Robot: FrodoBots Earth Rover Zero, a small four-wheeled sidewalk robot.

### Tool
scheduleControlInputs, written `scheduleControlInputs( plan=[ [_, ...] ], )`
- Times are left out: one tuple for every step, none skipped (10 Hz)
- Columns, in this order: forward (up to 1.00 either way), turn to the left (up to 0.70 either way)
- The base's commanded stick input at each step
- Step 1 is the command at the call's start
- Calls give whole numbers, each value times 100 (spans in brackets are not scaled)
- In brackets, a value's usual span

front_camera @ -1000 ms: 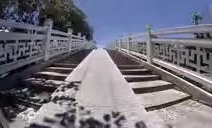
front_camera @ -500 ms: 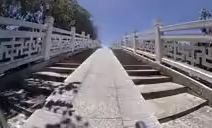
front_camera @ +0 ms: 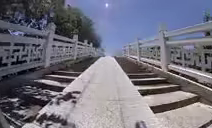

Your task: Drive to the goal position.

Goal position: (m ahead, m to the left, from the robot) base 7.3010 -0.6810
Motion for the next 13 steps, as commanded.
scheduleControlInputs(
  plan=[
    [45, 0],
    [45, 0],
    [45, 0],
    [45, 0],
    [45, 0],
    [45, 0],
    [45, 0],
    [45, -4],
    [45, -27],
    [45, -24],
    [45, -8],
    [45, -3],
    [45, 0]
  ],
)
